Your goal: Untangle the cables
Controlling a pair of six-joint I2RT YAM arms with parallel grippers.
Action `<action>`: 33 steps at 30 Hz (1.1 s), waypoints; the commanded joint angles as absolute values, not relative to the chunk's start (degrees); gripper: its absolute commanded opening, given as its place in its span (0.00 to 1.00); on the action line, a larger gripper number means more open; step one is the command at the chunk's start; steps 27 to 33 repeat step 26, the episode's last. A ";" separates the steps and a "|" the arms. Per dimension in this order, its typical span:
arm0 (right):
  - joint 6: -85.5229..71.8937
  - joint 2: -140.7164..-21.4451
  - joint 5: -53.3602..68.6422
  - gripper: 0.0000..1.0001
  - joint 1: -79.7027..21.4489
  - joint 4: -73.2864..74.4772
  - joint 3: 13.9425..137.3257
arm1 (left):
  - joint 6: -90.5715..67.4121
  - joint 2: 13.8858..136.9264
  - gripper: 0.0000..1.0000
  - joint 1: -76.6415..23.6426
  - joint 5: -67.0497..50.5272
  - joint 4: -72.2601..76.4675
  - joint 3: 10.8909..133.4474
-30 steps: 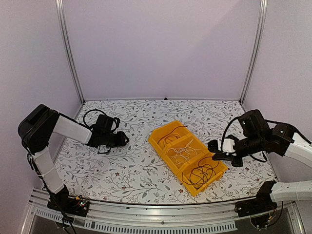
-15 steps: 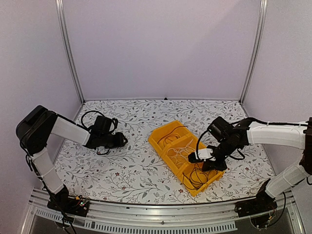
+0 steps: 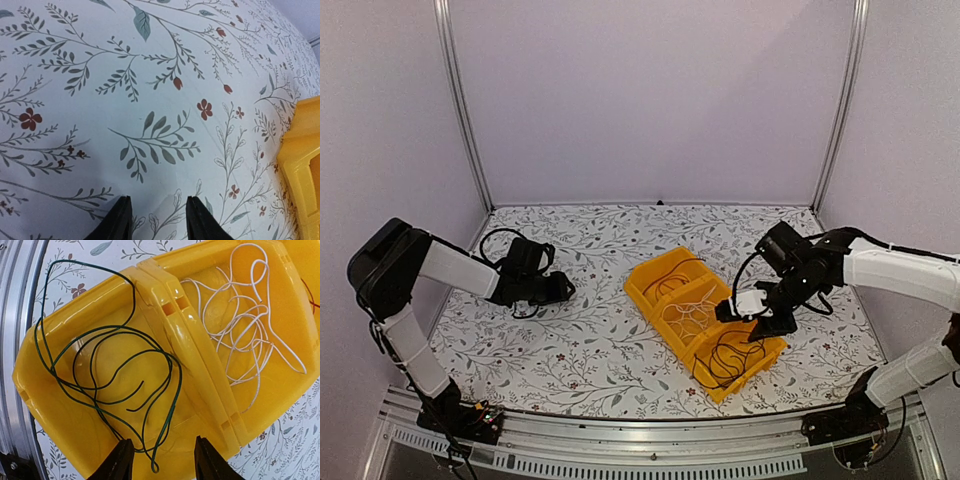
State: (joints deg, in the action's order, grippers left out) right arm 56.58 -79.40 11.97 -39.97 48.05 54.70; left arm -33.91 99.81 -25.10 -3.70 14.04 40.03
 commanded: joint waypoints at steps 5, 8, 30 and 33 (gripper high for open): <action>63.15 -70.15 10.77 0.58 -32.44 52.22 64.05 | -26.09 96.98 0.37 -24.42 -1.52 0.36 46.77; 54.91 -72.26 15.03 0.75 -23.62 44.42 71.45 | -23.58 95.44 0.37 -24.37 -0.19 -3.59 49.80; 8.34 -84.24 4.96 0.95 -7.37 20.75 83.28 | -11.68 81.89 0.37 -27.57 7.52 -5.65 63.19; 8.34 -84.24 4.96 0.95 -7.37 20.75 83.28 | -11.68 81.89 0.37 -27.57 7.52 -5.65 63.19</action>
